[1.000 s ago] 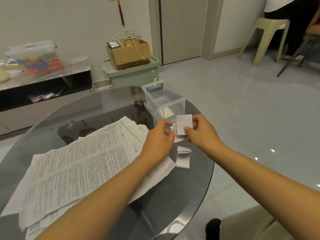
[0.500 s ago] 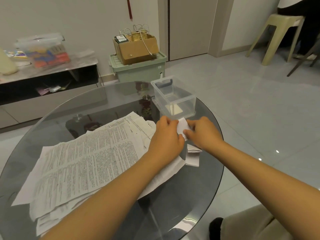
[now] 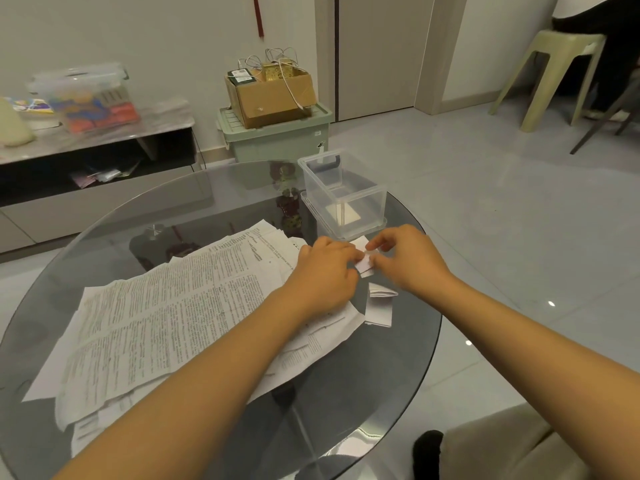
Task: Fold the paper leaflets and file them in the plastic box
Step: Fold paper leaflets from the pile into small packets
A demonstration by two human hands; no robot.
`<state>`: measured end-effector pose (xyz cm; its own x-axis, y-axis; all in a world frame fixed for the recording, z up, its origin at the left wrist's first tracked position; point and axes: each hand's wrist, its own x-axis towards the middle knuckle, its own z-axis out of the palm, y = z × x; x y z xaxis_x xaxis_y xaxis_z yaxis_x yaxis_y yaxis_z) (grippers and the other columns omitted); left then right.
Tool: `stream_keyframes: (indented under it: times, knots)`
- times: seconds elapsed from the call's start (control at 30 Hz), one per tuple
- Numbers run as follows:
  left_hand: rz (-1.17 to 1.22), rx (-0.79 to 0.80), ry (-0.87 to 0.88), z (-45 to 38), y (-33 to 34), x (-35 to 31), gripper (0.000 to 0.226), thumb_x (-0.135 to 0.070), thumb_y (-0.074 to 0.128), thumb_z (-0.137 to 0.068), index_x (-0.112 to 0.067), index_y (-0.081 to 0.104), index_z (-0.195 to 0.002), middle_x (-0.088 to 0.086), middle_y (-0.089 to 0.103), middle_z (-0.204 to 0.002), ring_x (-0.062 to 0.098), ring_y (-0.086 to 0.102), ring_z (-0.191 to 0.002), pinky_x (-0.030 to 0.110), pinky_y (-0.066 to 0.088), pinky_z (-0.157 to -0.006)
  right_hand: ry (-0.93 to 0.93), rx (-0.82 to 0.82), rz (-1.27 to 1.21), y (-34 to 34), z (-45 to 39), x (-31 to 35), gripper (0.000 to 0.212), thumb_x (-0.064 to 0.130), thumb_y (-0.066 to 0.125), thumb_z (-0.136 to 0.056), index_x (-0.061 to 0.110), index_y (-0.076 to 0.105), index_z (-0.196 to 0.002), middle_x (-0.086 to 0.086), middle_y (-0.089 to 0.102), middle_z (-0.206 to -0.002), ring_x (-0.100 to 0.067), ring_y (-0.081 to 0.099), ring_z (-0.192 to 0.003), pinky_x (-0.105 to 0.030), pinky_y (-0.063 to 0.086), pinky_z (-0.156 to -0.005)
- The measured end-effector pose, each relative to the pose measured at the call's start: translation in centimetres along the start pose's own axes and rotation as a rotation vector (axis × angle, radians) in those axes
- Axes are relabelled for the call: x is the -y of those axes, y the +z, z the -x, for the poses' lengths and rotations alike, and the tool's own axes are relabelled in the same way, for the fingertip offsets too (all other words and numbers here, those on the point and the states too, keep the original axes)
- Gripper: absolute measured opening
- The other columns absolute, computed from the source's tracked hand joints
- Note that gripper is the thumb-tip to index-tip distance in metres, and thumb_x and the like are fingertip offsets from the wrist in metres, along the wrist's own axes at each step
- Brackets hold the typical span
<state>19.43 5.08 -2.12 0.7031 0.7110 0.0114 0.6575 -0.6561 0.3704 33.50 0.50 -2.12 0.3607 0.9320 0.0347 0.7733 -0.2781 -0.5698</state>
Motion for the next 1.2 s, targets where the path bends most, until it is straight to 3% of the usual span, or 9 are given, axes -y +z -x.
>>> stream_keyframes:
  times: [0.17, 0.4, 0.6, 0.67, 0.8, 0.87, 1.03, 1.1, 1.2]
  knots:
    - [0.114, -0.212, 0.006, 1.0, -1.2, -0.5, 0.039, -0.011, 0.042, -0.091, -0.02, 0.058, -0.125, -0.006, 0.055, -0.133, 0.016, 0.037, -0.124, 0.033, 0.023, -0.103, -0.09, -0.087, -0.004, -1.6, 0.9, 1.5, 0.017, 0.022, 0.059, -0.087, 0.024, 0.067, -0.102, -0.001, 0.054, -0.109, -0.016, 0.055, -0.092, -0.025, 0.041, -0.076]
    - [0.1, -0.261, -0.029, 5.0, -3.2, -0.2, 0.034, -0.012, 0.045, -0.092, -0.021, 0.062, -0.119, -0.005, 0.055, -0.13, 0.016, 0.039, -0.125, 0.035, 0.028, -0.109, -0.221, -0.108, -0.024, -1.3, 3.7, 4.4, 0.015, 0.023, 0.058, -0.088, 0.026, 0.068, -0.1, 0.007, 0.049, -0.098, -0.01, 0.049, -0.086, -0.028, 0.047, -0.081]
    - [-0.015, -0.145, -0.216, 10.0, -5.4, 0.5, 0.035, -0.024, 0.047, -0.093, -0.026, 0.054, -0.128, -0.002, 0.045, -0.14, 0.019, 0.036, -0.13, 0.038, 0.027, -0.109, -0.325, -0.021, -0.029, 0.5, 6.1, 6.7, 0.017, 0.028, 0.06, -0.087, 0.029, 0.066, -0.103, 0.009, 0.053, -0.1, -0.006, 0.05, -0.083, -0.024, 0.046, -0.077]
    - [-0.077, -0.084, -0.294, 11.7, -5.4, 0.9, 0.043, -0.031, 0.047, -0.094, -0.026, 0.044, -0.136, 0.0, 0.039, -0.144, 0.02, 0.035, -0.131, 0.038, 0.027, -0.109, -0.349, 0.005, -0.025, 1.2, 6.5, 7.6, 0.017, 0.029, 0.061, -0.087, 0.03, 0.066, -0.103, 0.011, 0.05, -0.096, -0.006, 0.049, -0.081, -0.022, 0.042, -0.074]
    - [-0.239, 0.059, -0.421, 14.0, -4.4, 3.1, 0.066, -0.048, 0.046, -0.091, -0.023, 0.019, -0.146, 0.006, 0.025, -0.149, 0.027, 0.024, -0.137, 0.044, 0.022, -0.113, -0.384, 0.06, -0.02, 2.8, 7.1, 8.9, 0.017, 0.029, 0.062, -0.086, 0.031, 0.066, -0.103, 0.013, 0.049, -0.094, -0.005, 0.05, -0.079, -0.028, 0.049, -0.079]
    - [-0.234, 0.099, -0.436, 14.4, -4.0, 4.1, 0.07, -0.048, 0.047, -0.091, -0.022, 0.013, -0.147, 0.007, 0.025, -0.148, 0.027, 0.024, -0.137, 0.046, 0.024, -0.112, -0.382, 0.101, -0.007, 3.4, 7.3, 9.0, 0.018, 0.029, 0.062, -0.085, 0.03, 0.066, -0.103, 0.011, 0.052, -0.098, -0.005, 0.051, -0.079, -0.027, 0.048, -0.078]
    - [-0.238, -0.053, -0.34, 15.1, -4.2, 5.2, 0.052, -0.038, 0.049, -0.094, -0.023, 0.034, -0.141, -0.002, 0.044, -0.14, 0.019, 0.042, -0.127, 0.037, 0.033, -0.103, -0.416, 0.218, 0.054, 4.1, 7.2, 9.0, 0.028, 0.031, 0.062, -0.084, 0.032, 0.065, -0.112, 0.007, 0.052, -0.11, -0.009, 0.05, -0.094, -0.027, 0.045, -0.085]
    - [-0.218, -0.096, -0.311, 15.3, -4.4, 5.6, 0.045, -0.039, 0.052, -0.093, -0.025, 0.044, -0.135, -0.006, 0.051, -0.134, 0.017, 0.048, -0.121, 0.033, 0.038, -0.1, -0.47, 0.254, 0.09, 4.1, 7.2, 8.9, 0.032, 0.035, 0.062, -0.085, 0.033, 0.063, -0.116, 0.007, 0.05, -0.115, -0.011, 0.043, -0.108, -0.023, 0.037, -0.091]
    - [-0.108, -0.133, -0.295, 15.8, -4.6, 6.0, 0.038, -0.039, 0.057, -0.09, -0.028, 0.054, -0.127, -0.011, 0.056, -0.128, 0.011, 0.052, -0.114, 0.026, 0.039, -0.094, -0.531, 0.251, 0.129, 4.1, 7.1, 8.7, 0.03, 0.036, 0.062, -0.086, 0.033, 0.065, -0.116, 0.01, 0.05, -0.117, -0.009, 0.035, -0.112, -0.016, 0.026, -0.09]
